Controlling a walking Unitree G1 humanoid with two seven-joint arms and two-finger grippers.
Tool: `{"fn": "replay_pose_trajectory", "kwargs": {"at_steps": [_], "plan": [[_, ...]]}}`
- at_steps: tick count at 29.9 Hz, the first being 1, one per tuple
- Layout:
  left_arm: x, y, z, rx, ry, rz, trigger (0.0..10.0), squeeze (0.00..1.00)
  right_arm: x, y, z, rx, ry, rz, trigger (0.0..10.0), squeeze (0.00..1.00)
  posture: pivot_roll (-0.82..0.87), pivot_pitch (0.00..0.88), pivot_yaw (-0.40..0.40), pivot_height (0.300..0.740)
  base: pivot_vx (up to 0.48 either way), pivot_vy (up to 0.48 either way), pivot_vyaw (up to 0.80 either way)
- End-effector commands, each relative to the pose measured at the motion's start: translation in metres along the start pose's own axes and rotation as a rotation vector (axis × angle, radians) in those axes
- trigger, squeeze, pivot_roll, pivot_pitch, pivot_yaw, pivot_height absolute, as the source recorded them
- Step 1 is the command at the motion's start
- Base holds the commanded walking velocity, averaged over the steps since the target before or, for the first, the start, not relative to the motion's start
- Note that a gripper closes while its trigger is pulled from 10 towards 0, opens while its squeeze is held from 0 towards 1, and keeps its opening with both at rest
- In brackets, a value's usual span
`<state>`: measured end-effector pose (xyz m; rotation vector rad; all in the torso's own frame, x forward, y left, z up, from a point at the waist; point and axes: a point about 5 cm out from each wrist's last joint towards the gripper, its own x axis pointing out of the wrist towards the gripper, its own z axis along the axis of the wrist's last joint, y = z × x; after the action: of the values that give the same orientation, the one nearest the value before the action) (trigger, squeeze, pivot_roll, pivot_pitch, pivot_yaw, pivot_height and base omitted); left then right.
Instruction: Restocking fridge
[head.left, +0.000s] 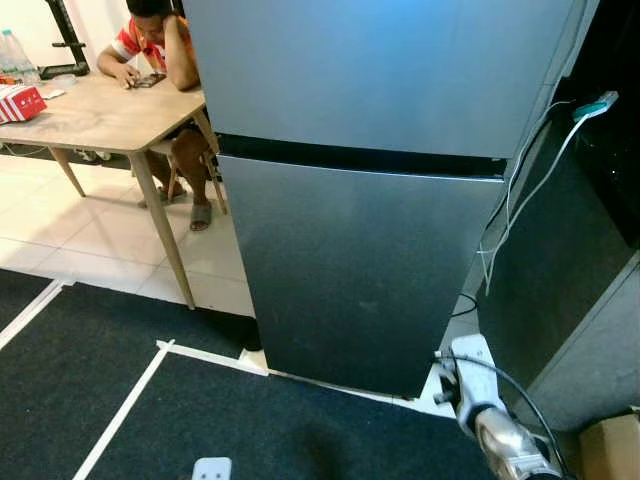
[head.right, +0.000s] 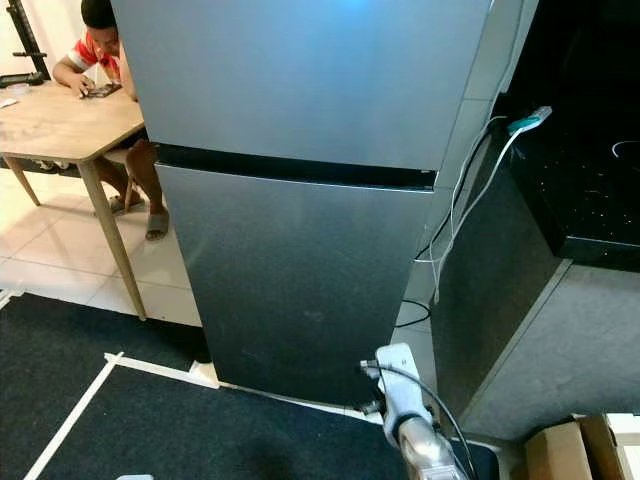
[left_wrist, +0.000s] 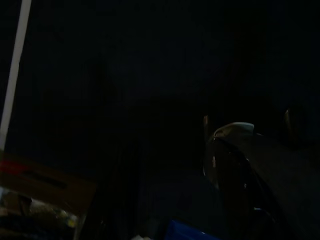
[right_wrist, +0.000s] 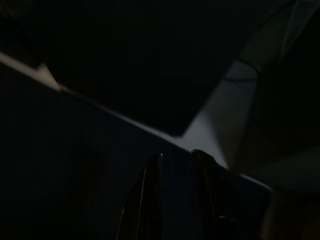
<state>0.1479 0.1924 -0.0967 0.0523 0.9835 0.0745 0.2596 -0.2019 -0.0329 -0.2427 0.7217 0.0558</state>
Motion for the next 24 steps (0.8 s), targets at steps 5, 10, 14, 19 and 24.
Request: {"fn": "replay_pose_trajectory", "kwargs": {"at_steps": [5, 10, 14, 19, 24], "plan": [[0.0, 0.0, -0.001, 0.026, 0.0, -0.002, 10.0, 0.0, -0.015, -0.011, -0.055, 0.047, 0.186, -0.042, 10.0, 0.0, -0.01, 0.024, -0.006, 0.74, 0.0, 0.0, 0.0], [0.0, 0.001, 0.0, 0.011, -0.011, 0.002, 10.0, 0.0, -0.024, -0.008, -0.081, 0.12, 0.269, -0.04, 10.0, 0.0, 0.0, 0.022, -0.012, 0.74, 0.0, 0.0, 0.0], [0.0, 0.001, 0.001, 0.002, -0.018, 0.005, 10.0, 0.0, -0.032, -0.002, -0.099, 0.144, 0.35, -0.035, 10.0, 0.0, 0.0, 0.023, -0.02, 0.74, 0.0, 0.0, 0.0], [0.0, 0.005, 0.002, 0.014, -0.019, 0.009, 10.0, 0.0, -0.033, 0.004, -0.103, 0.174, 0.361, -0.032, 10.0, 0.0, -0.01, 0.029, -0.006, 0.74, 0.0, 0.0, 0.0], [0.0, 0.009, 0.004, 0.027, -0.027, 0.013, 10.0, 0.0, -0.032, 0.015, -0.102, 0.185, 0.366, -0.028, 10.0, 0.0, -0.01, 0.028, -0.003, 0.74, 0.0, 0.0, 0.0]]}}
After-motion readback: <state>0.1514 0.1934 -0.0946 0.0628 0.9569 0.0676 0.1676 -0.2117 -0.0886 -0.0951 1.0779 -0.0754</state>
